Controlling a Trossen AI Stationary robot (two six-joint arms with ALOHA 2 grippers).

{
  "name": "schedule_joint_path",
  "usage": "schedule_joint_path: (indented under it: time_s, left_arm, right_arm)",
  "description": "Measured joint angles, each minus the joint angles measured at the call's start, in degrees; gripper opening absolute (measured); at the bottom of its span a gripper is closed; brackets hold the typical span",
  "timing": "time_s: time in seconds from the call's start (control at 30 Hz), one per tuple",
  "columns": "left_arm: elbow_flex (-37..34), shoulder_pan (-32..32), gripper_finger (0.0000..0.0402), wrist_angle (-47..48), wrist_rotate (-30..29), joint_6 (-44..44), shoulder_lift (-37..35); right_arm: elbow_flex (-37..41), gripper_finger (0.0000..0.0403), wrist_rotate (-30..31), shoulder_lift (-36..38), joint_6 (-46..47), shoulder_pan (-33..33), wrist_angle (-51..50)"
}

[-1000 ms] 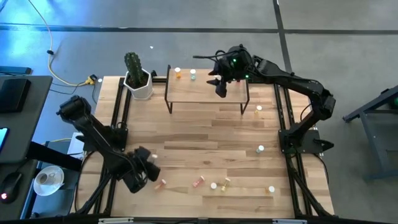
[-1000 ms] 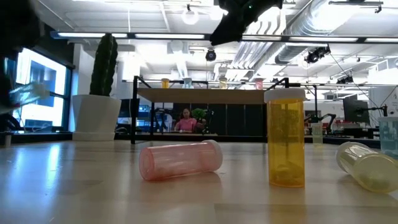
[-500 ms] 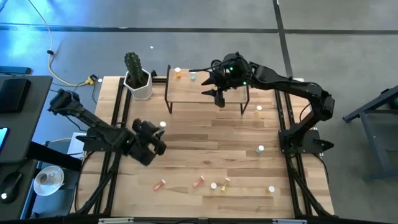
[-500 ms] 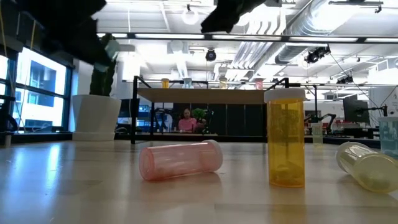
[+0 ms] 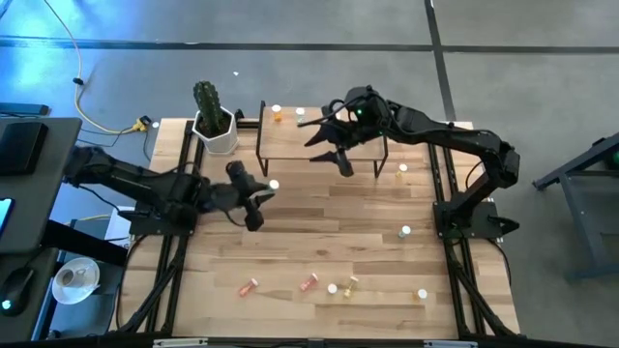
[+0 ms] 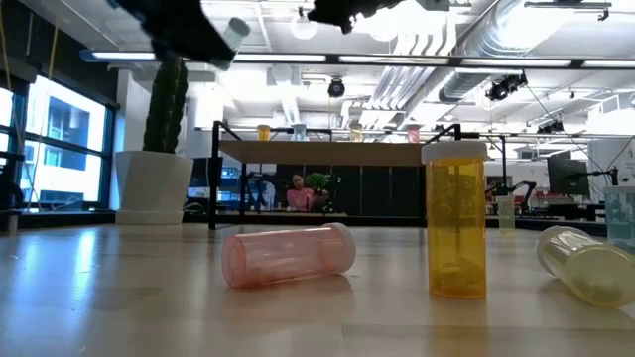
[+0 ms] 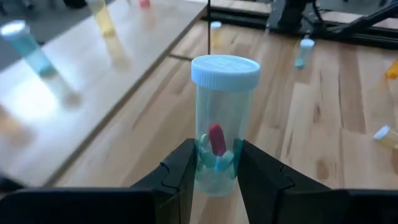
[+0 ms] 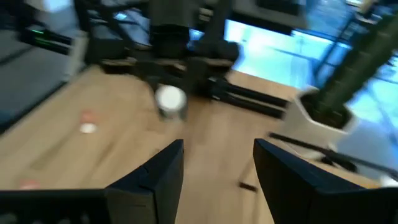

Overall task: Pick and place medicine bottles onto shelf by color
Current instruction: Put the bottom blue pill bottle on the shelf

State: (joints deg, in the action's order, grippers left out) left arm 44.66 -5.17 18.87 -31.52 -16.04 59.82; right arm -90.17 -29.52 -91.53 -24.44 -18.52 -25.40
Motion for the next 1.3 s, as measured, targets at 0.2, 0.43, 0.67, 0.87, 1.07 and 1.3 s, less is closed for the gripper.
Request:
schedule_joint_path:
  time_s: [0.2, 0.43, 0.67, 0.87, 1.07, 1.3]
  left_arm:
    - [0.02, 5.54, 0.0092, -6.69, 6.55, 7.32, 0.95]
    - [0.04, 8.92, 0.0092, -10.70, 13.71, 14.73, 3.46]
    - [0.02, 10.52, 0.0092, -13.97, 14.88, 18.02, 3.99]
    - [0.02, 11.44, 0.0092, -16.26, 16.96, 20.68, 3.99]
    - [0.02, 12.93, 0.0092, -16.74, 17.63, 20.76, 3.99]
    - [0.02, 13.90, 0.0092, -18.17, 19.34, 20.75, 3.99]
  right_arm:
    - [0.00, 0.0185, -4.11, -0.53, 0.06, 2.30, 0.97]
    - [0.00, 0.0185, -3.01, -3.93, 0.59, 4.95, 4.82]
    - [0.00, 0.0185, -0.07, -6.24, 0.52, 6.14, 7.95]
    - [0.00, 0.0185, 1.89, -7.70, 1.31, 6.31, 9.81]
    - [0.00, 0.0185, 2.89, -8.01, 3.08, 6.31, 10.39]
    - [0.00, 0.0185, 3.04, -8.00, 3.60, 6.31, 10.64]
